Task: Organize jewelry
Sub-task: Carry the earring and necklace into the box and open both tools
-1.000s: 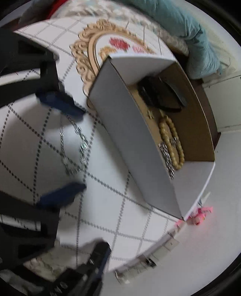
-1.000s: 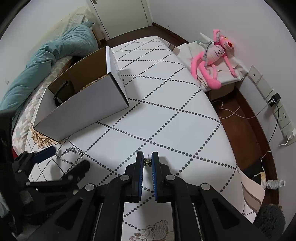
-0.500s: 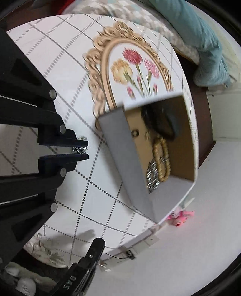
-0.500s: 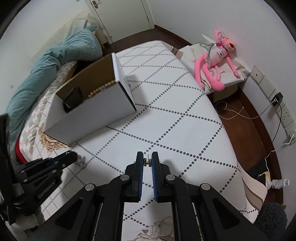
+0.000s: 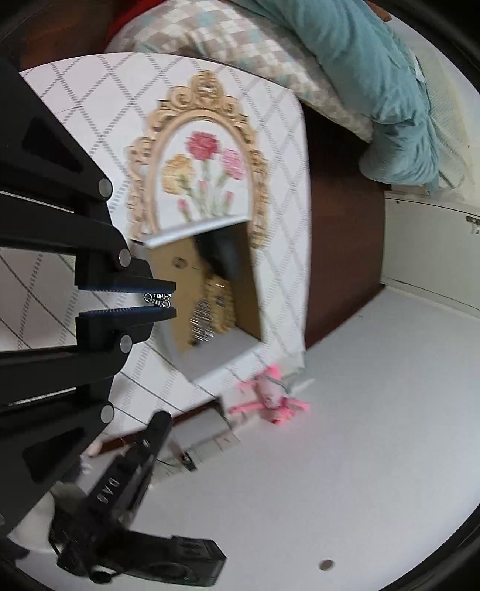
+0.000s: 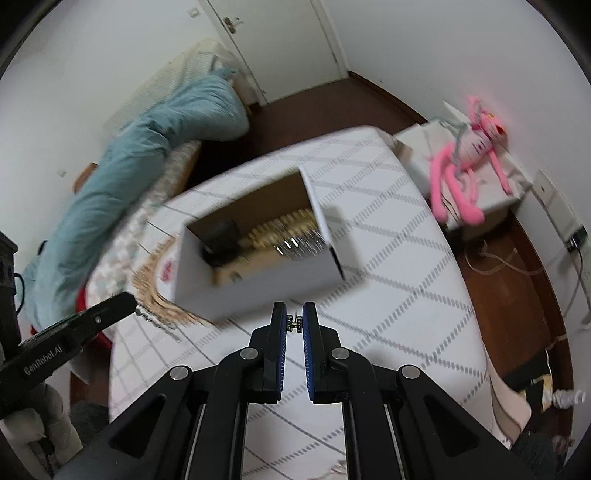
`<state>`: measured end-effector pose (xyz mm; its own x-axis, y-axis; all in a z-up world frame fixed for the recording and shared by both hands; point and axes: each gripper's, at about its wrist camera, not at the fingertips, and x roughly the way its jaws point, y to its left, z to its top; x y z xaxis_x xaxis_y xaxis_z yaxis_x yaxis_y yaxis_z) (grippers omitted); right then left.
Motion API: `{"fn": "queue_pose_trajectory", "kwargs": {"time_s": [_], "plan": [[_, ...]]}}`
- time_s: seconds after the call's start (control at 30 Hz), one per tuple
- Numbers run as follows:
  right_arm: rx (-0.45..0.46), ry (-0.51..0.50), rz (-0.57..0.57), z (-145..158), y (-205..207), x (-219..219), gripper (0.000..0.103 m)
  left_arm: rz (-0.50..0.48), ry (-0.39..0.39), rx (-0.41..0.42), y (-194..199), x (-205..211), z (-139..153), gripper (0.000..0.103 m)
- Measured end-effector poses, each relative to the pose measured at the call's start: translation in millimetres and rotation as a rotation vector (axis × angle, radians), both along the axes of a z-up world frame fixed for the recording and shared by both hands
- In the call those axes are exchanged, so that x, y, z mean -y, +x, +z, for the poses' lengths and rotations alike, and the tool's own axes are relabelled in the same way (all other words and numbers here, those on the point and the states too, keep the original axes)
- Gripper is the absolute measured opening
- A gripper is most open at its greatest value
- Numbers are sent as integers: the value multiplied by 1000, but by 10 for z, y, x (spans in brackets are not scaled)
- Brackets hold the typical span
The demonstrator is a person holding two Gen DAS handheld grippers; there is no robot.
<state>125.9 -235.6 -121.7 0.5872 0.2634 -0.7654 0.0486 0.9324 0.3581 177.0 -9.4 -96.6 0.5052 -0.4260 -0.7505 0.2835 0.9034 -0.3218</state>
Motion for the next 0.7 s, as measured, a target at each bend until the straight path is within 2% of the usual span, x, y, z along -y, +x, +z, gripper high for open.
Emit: {"fn": "queue_pose_trajectory", "kwargs": {"time_s": [0.13,0.27,0.4,0.5,0.6,0.63,0.67,0.7], "plan": [[25,-2,53,258,317,-89,9,-5,-33,-11,283,52,130,4],[-12,-19,108,290,684,-177,9,-15,-50,-95,609,102,-28,4],[-96,-28,154,127,1023,-266,9,-23,-29,-181,804,122,-252,5],[-168,-45,190,-56,1190,-357,9,30,65,-238,901,119,-393,8],[-257,-51,212,-250,1306,-413,10,65,96,-282,942,63,-509,8],[-276,-72,214,-295,1334,-434,11,76,98,-283,939,33,-537,9],[-280,-88,214,-325,1331,-440,18,99,113,-284,939,0,-554,12],[-278,-100,211,-340,1336,-438,30,114,125,-284,939,-22,-551,16]]}}
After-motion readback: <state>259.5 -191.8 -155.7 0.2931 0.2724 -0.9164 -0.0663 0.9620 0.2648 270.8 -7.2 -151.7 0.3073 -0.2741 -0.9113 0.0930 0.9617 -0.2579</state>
